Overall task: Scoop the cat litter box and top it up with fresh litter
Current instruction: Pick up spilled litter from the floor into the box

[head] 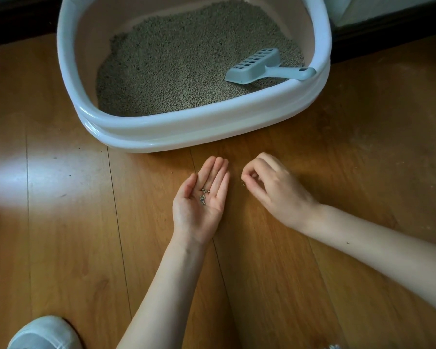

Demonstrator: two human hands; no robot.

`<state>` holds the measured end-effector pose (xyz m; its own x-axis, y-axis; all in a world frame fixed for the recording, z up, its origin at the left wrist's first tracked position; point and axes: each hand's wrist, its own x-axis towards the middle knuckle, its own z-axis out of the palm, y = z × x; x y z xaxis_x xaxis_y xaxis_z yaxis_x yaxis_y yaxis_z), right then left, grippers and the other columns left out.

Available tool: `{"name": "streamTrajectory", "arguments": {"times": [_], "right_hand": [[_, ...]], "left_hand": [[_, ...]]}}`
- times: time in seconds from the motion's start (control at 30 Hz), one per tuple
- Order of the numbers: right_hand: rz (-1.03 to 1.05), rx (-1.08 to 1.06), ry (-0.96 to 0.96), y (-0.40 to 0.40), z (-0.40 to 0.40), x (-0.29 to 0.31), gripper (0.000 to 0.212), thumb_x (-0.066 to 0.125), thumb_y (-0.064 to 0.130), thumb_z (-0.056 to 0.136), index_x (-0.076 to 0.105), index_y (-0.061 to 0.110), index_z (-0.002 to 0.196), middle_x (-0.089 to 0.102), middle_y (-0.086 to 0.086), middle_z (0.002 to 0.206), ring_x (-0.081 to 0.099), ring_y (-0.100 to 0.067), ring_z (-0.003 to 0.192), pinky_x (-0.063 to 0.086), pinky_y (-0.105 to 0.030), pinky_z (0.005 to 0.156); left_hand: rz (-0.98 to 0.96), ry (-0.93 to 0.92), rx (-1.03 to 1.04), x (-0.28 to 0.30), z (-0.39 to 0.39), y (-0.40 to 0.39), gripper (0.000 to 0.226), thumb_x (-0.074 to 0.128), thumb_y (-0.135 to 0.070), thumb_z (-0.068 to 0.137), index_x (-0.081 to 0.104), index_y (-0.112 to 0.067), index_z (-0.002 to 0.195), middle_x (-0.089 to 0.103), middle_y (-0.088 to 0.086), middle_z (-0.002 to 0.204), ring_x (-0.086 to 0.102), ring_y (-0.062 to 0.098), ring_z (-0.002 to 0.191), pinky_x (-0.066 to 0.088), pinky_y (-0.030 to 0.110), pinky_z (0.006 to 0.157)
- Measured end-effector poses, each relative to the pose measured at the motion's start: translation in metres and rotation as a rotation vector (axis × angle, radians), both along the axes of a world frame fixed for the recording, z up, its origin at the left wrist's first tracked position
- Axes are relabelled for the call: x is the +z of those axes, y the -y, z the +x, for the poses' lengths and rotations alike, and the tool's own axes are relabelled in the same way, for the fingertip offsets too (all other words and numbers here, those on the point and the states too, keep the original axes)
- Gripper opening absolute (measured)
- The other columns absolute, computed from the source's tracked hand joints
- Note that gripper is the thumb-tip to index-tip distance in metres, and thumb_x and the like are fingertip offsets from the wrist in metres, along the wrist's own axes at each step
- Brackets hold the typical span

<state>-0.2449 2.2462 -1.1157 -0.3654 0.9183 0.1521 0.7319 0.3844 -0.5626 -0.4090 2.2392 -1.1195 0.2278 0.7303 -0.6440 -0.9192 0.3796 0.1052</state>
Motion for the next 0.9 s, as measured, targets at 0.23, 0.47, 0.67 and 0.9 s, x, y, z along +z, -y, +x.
{"name": "streamTrajectory", "arguments": {"times": [0.23,0.47,0.67,0.9], "right_hand": [[0.084,0.126,-0.153,0.0,-0.013,0.013,0.019,0.06,-0.001,0.089,0.069,-0.002,0.107,0.064,-0.011,0.097,0.058,-0.022,0.095,0.048,-0.029,0.088],[-0.101,-0.08,0.08,-0.002,0.017,-0.018,0.034,0.058,0.003,0.091,0.062,0.007,0.124,0.059,-0.004,0.108,0.052,-0.014,0.107,0.048,-0.024,0.092],[-0.062,0.023,0.032,-0.001,0.014,-0.026,0.027,0.062,0.003,0.088,0.068,0.004,0.114,0.061,-0.004,0.096,0.053,-0.013,0.096,0.044,-0.016,0.084],[-0.013,0.071,0.021,0.002,0.011,-0.03,0.017,0.067,0.01,0.087,0.072,0.003,0.101,0.06,-0.004,0.088,0.054,-0.014,0.087,0.045,-0.018,0.079]], "left_hand": [[0.029,0.035,-0.015,0.006,0.012,0.0,0.043,0.04,-0.017,0.088,0.072,0.008,0.104,0.066,0.023,0.119,0.068,0.034,0.103,0.052,0.042,0.094],[-0.016,0.046,0.09,0.002,-0.011,-0.005,0.047,0.033,-0.017,0.099,0.071,0.012,0.1,0.066,0.024,0.117,0.069,0.038,0.1,0.043,0.048,0.101],[-0.017,0.046,0.085,0.003,-0.011,-0.004,0.046,0.034,-0.016,0.099,0.071,0.012,0.1,0.066,0.025,0.118,0.069,0.038,0.101,0.043,0.048,0.101],[-0.024,0.058,0.072,0.0,-0.009,-0.004,0.048,0.032,-0.017,0.1,0.071,0.012,0.101,0.066,0.025,0.118,0.069,0.039,0.099,0.043,0.049,0.1]]}}
